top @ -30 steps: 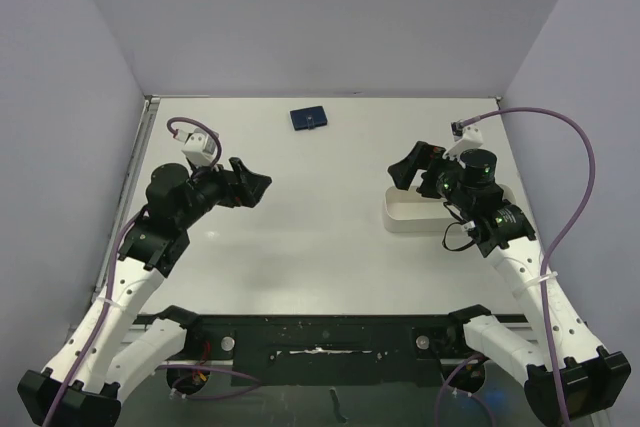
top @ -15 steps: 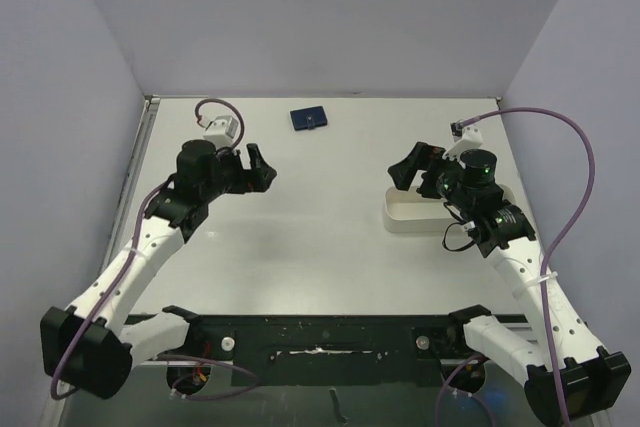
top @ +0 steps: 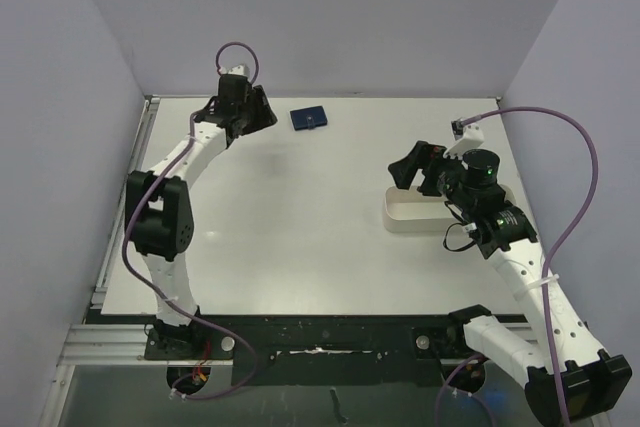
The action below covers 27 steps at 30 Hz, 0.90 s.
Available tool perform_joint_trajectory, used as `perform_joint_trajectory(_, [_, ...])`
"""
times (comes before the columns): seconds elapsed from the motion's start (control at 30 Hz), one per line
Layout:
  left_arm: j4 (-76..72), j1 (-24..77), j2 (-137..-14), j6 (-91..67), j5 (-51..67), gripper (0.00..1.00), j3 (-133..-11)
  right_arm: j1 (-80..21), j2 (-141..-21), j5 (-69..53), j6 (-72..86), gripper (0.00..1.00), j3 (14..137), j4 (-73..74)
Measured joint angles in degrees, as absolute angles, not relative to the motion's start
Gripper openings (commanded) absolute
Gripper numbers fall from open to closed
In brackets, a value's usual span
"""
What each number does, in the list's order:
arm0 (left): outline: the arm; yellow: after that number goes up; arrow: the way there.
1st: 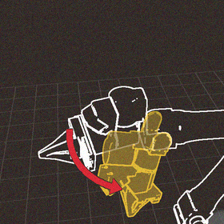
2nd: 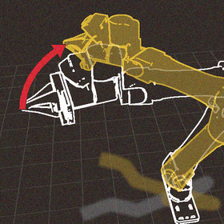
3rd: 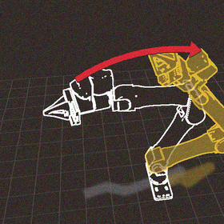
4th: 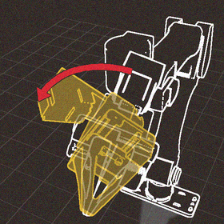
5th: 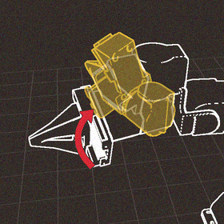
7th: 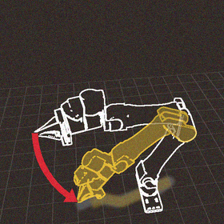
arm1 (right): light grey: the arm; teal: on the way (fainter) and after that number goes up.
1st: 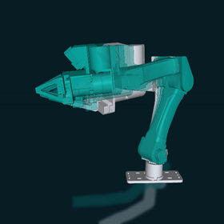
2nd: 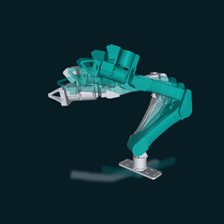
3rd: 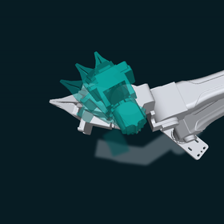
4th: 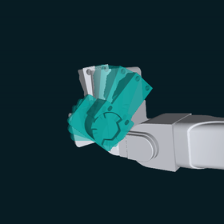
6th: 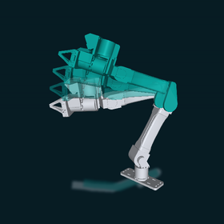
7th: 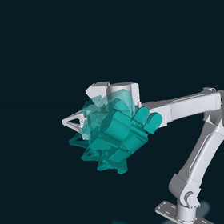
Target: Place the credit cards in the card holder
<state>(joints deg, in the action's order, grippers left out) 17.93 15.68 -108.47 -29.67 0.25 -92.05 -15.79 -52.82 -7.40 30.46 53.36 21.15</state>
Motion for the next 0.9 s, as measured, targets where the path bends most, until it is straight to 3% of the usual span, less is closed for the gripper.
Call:
perform_joint_trajectory(0.43, [9.1, 12.3, -136.9, -38.4, 8.8, 0.44, -114.4, -15.8, -51.2, -7.8, 30.3, 0.98, 53.4, 21.0])
perform_joint_trajectory(0.9, [4.7, 12.3, -148.4, -40.9, 12.9, 0.44, -122.2, -16.1, -52.2, -7.6, 30.5, 0.98, 54.8, 24.6])
